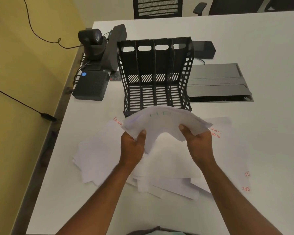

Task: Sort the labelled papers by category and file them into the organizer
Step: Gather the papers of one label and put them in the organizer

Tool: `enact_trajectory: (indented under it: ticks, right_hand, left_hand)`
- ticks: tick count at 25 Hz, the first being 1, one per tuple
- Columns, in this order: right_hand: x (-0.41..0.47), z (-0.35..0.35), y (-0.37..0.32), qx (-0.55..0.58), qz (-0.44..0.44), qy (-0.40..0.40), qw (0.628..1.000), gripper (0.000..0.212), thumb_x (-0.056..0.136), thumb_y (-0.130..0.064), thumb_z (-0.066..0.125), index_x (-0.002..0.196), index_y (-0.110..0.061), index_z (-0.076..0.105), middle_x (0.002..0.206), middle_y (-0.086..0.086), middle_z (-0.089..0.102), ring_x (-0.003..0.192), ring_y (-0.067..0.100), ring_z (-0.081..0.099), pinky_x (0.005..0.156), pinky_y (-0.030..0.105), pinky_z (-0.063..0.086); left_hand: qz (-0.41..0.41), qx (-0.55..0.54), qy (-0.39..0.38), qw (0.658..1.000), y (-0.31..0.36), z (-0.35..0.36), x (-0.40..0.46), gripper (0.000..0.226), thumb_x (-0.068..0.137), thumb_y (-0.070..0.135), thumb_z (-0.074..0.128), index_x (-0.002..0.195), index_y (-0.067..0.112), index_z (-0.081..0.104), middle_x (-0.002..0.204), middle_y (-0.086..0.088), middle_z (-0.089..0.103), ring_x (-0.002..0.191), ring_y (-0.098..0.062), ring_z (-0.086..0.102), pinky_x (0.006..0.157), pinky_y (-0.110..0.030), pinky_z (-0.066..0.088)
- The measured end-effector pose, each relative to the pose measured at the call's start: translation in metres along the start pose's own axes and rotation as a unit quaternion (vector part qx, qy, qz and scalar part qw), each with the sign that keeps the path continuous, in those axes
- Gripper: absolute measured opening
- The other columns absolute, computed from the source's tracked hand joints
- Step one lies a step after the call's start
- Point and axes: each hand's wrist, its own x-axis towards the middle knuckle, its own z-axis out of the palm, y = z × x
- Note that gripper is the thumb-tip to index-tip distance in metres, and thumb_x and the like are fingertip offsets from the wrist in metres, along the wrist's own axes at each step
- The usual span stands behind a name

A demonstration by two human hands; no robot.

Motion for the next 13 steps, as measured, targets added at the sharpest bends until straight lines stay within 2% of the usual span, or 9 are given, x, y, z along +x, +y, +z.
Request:
enact_trajectory:
  ticks: [2,4,6,8,11,13]
  right_hand:
    - [0.001,0.002,0.007,-0.010,0.002,-0.011,1.000,0.032,0.092,-0.014,0.067,0.121,-0.023,0.058,0.106,-0.008,0.067,0.093,-0.003,0.064,0.081,0.015,0.055]
    - [0.005,0.004,0.029,-0.026,0.043,-0.032,0.998,0.036,0.090,-0.016,0.069,0.125,-0.018,0.060,0.112,0.002,0.069,0.102,0.014,0.066,0.084,0.027,0.058]
    - [0.005,0.004,0.056,-0.037,0.090,-0.057,0.994,0.042,0.089,-0.015,0.070,0.129,-0.017,0.061,0.116,0.006,0.069,0.107,0.026,0.066,0.080,0.028,0.057]
    - [0.002,0.002,0.074,-0.036,0.130,-0.066,0.989,0.044,0.088,-0.014,0.071,0.130,-0.019,0.061,0.116,0.005,0.070,0.108,0.028,0.065,0.077,0.025,0.055]
    - [-0.002,0.005,0.083,-0.006,0.165,-0.069,0.984,0.052,0.086,-0.014,0.074,0.134,-0.023,0.058,0.119,0.007,0.069,0.109,0.029,0.064,0.089,0.040,0.056]
    - [-0.003,0.007,0.077,-0.018,0.151,-0.076,0.985,0.051,0.087,-0.015,0.074,0.133,-0.024,0.057,0.120,0.005,0.068,0.109,0.028,0.064,0.091,0.042,0.056]
  left_hand:
    - [0.004,0.012,0.005,1.000,-0.006,0.001,0.002,0.030,0.092,0.008,0.065,0.117,0.023,0.058,0.106,0.008,0.069,0.093,0.005,0.068,0.076,-0.014,0.055]
    - [-0.032,0.029,-0.006,0.999,-0.026,0.001,0.005,0.037,0.089,0.010,0.070,0.124,0.015,0.061,0.113,0.000,0.070,0.103,-0.006,0.068,0.083,-0.021,0.057]
    - [-0.085,0.052,-0.024,0.995,-0.046,0.001,0.002,0.043,0.086,0.009,0.073,0.126,0.014,0.060,0.114,-0.001,0.069,0.106,-0.017,0.066,0.077,-0.018,0.057]
    - [-0.124,0.055,-0.038,0.990,-0.060,0.001,-0.003,0.039,0.084,0.009,0.074,0.118,0.023,0.061,0.109,-0.001,0.070,0.102,-0.019,0.066,0.070,-0.017,0.055]
    - [-0.164,0.028,-0.037,0.985,-0.067,0.003,-0.004,0.027,0.086,0.013,0.073,0.105,0.030,0.061,0.102,0.000,0.070,0.095,-0.017,0.066,0.069,-0.023,0.052]
    - [-0.172,0.038,-0.027,0.984,-0.062,0.006,-0.004,0.021,0.090,0.016,0.069,0.105,0.028,0.061,0.100,0.002,0.070,0.093,-0.014,0.066,0.073,-0.026,0.055]
